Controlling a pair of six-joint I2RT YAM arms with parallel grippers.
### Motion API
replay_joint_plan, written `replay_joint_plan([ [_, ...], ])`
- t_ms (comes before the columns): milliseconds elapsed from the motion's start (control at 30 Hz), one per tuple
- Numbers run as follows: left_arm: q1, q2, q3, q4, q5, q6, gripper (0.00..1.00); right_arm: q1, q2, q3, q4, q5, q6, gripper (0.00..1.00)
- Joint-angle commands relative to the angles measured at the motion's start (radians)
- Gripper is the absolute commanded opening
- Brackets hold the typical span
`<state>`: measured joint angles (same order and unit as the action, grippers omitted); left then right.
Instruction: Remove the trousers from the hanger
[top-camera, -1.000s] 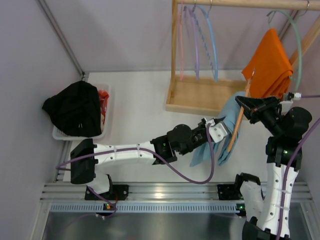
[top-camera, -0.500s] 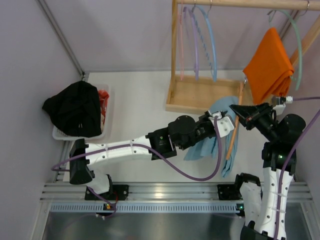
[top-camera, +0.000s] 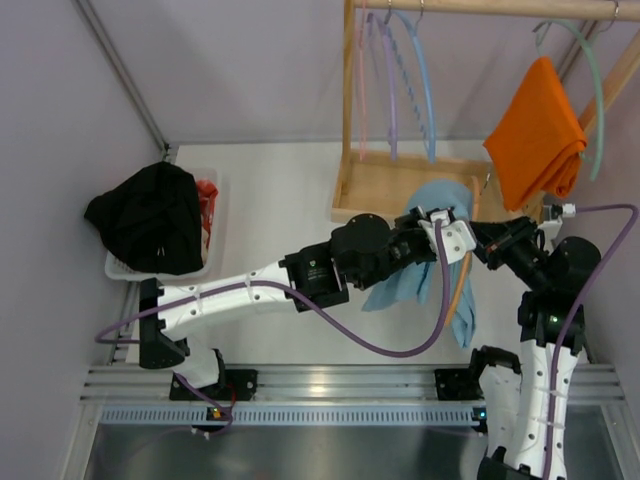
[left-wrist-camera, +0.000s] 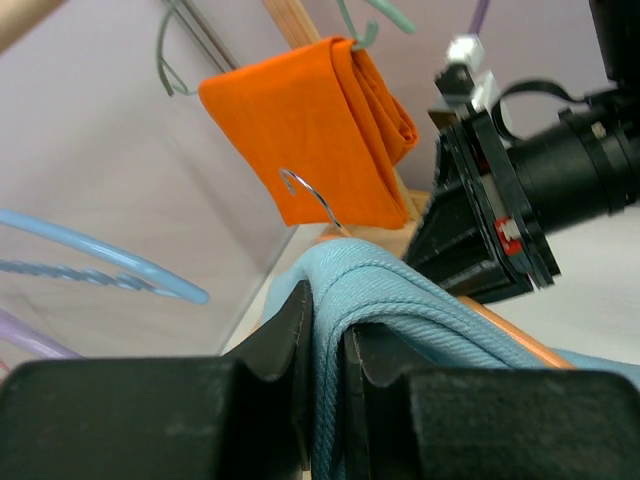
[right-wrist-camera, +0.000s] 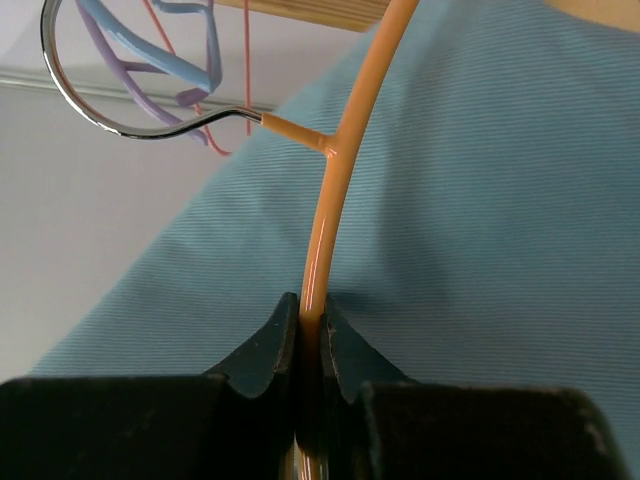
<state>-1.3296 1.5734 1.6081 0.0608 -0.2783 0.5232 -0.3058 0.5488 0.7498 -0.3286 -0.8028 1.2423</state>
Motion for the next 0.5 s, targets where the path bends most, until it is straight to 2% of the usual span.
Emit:
replay_joint_plan([
  [0, 0.001, -0.142, 0.222, 0.445, -0.019, 0.027, 0.00, -0.012, 0.002, -0.062, 0.008, -0.002, -0.054, 0.00],
  [233, 0.000, -0.133, 0.289, 0.447, -0.056, 0.113, 0.00, -0.013, 0.028, -0.044, 0.077, -0.061, -0.053, 0.00],
  [467, 0.003, -0.073, 0.478, 0.444, -0.019, 0.241, 0.00, -0.015, 0.025, -0.061, 0.017, -0.064, -0.115, 0.00],
])
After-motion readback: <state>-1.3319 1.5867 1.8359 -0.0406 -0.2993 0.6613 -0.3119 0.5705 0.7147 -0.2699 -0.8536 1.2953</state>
